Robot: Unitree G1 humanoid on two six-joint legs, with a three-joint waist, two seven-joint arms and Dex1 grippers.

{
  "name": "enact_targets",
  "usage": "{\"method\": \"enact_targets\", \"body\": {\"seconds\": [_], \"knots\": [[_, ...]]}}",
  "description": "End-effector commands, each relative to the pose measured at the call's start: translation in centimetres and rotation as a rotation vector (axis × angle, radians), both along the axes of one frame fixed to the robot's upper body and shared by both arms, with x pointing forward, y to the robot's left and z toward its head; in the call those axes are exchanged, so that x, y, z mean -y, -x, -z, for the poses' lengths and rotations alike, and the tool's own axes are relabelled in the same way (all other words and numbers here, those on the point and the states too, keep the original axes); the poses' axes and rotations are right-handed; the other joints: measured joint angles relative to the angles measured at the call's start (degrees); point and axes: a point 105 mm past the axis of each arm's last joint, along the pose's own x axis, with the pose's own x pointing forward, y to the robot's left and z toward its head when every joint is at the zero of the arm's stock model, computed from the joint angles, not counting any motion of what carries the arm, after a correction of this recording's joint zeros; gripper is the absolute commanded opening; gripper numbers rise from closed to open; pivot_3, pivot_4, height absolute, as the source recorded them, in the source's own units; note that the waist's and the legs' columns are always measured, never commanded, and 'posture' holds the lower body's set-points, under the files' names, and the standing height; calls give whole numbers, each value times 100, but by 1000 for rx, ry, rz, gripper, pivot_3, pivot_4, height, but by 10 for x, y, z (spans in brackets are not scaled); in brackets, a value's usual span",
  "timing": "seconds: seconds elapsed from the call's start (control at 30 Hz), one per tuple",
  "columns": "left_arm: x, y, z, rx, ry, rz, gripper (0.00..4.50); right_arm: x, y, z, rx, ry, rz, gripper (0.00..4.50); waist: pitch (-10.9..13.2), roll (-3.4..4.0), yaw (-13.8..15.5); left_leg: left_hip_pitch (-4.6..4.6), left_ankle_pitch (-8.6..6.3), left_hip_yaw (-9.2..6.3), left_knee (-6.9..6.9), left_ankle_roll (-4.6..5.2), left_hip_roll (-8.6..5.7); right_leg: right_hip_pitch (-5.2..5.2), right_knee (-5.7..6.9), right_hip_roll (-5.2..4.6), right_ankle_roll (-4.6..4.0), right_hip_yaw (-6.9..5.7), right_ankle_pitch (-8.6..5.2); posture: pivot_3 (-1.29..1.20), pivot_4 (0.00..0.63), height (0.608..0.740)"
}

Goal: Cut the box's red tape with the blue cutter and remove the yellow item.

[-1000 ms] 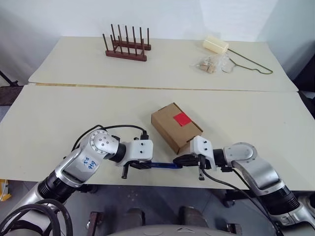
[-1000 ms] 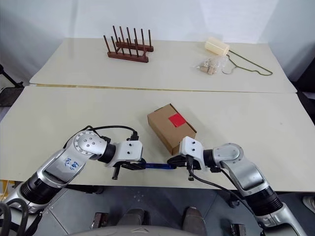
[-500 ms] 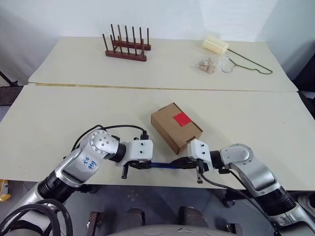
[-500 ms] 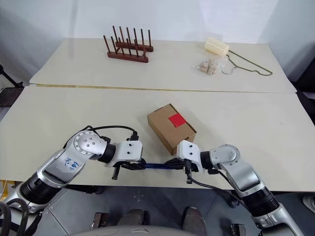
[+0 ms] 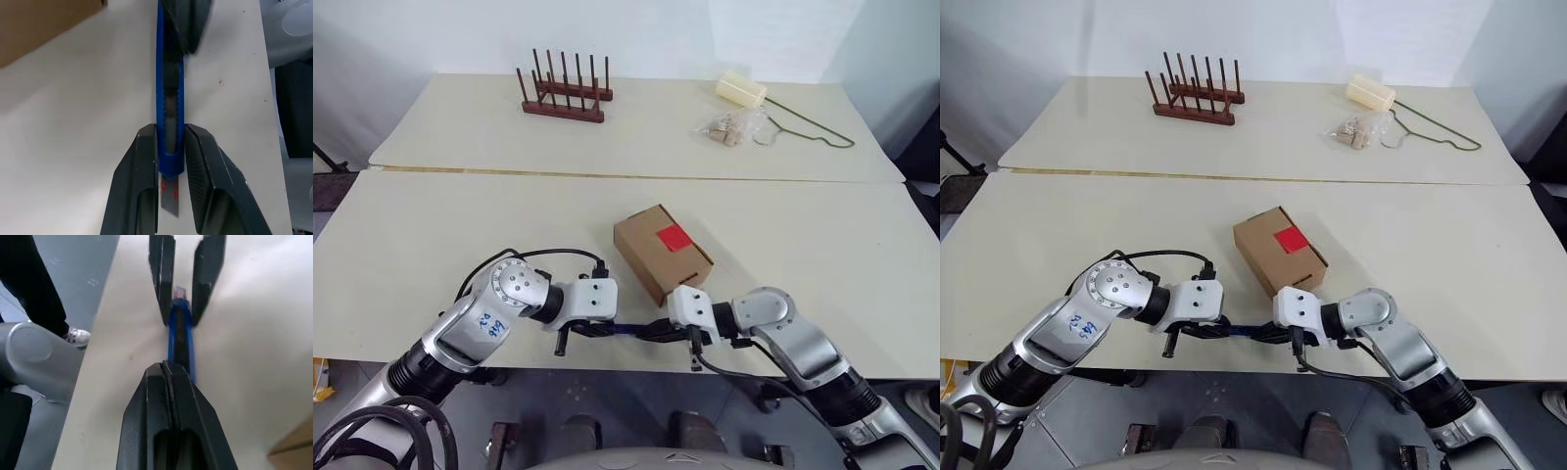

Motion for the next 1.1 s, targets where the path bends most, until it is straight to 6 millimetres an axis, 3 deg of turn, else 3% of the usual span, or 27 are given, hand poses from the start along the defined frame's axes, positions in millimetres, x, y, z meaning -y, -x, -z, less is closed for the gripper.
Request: {"method": "enact_targets", "body": {"seconds": [0.03,0.27,0.43,0.47,0.57,0.7,0.87,0.93,1.1], "knots": [[-5,3,16,-42,-50,-33,432,-3,1,12,-44,36,18,17,-1,0,-2,1,0,-1,0,0,0,1,1,0,0,0,0,0,150,740],[-6,4,18,-42,-50,-40,432,-1,-1,2,-53,1,33,17,-1,1,-3,2,0,-1,0,0,0,2,1,0,0,0,0,0,150,740],[-4,3,7,41,21,-8,432,17,12,-31,-149,-123,22,17,0,1,6,-6,-1,-5,1,2,0,1,-5,0,0,-3,0,0,150,740],[-2,4,1,95,65,33,432,27,16,-42,-235,-168,44,17,2,3,0,-9,-1,-6,0,2,0,-1,-8,-1,0,-3,0,0,150,740],[1,6,-17,274,183,121,432,51,31,-69,-408,-224,75,619,8,6,7,-18,-1,-11,0,1,3,-5,-15,-3,0,-9,1,0,150,740],[-7,11,-36,481,283,144,432,77,33,-94,-503,-257,242,1984,10,3,6,-26,-2,-23,-7,-3,8,-3,-32,-2,-2,-25,1,0,150,740],[-4,8,-52,632,355,147,432,84,28,-96,-625,-208,457,3661,10,3,15,-26,-2,-19,-11,-3,6,-2,-55,-3,0,-27,3,0,150,740],[0,4,-55,664,366,146,432,79,26,-96,-662,-207,476,4393,10,3,16,-27,-2,-17,-11,-3,6,-2,-53,-3,2,-27,6,0,150,740],[14,-2,-59,703,374,178,432,65,22,-105,-750,-271,482,4478,10,3,15,-31,-3,-15,-13,-1,3,-2,-49,-3,6,-29,8,0,150,740]]}}
